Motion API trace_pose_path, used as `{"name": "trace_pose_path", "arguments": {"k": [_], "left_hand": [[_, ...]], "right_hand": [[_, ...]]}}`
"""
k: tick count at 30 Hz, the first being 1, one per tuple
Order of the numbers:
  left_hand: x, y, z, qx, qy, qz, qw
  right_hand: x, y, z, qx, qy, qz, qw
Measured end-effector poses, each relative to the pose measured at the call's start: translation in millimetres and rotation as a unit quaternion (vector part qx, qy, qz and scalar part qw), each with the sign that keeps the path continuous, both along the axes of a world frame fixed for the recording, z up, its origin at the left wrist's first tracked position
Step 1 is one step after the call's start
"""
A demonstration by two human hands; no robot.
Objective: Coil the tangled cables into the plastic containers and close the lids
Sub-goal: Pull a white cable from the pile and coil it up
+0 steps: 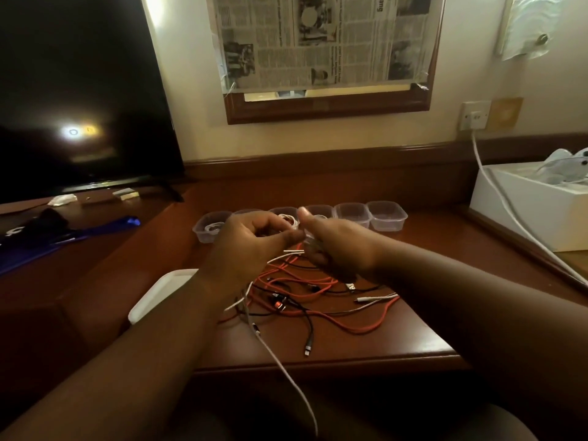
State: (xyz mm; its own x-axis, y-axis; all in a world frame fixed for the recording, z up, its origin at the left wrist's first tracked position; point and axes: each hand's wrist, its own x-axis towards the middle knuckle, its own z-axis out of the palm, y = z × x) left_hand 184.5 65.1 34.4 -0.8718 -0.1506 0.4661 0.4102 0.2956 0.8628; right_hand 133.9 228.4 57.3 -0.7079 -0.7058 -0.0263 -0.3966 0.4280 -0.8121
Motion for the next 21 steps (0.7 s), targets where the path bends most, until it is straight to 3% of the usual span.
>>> {"name": "trace_pose_path", "arguments": {"k": [2, 4, 11, 16, 21], "left_hand": [[-1.3, 6.5, -6.3, 0.132, -0.011, -0.038, 0.990], [-1.8, 14.5, -10.1, 0.211, -0.013, -0.039, 0.977], [-4.6, 34.1, -15.9, 0.292, -0.016, -0.022, 0.956], [-5.6, 31.4, -17.1, 0.274, -0.012, 0.029, 0.961], [-1.9, 34.3, -13.9, 0.232, -0.066, -0.029, 0.970]], "right_hand": [[-0.5, 1.9, 3.6, -0.158, -0.241, 0.052, 0.956], [-0.7, 0.1, 4.6, -0.249, -0.320, 0.086, 0.910], [5.9, -5.4, 4.6, -0.395, -0.350, 0.114, 0.842], [9.0, 0.2, 7.5, -0.378, -0.340, 0.105, 0.855], [10.7, -0.6, 9.3, -0.405, -0.353, 0.116, 0.835]]}}
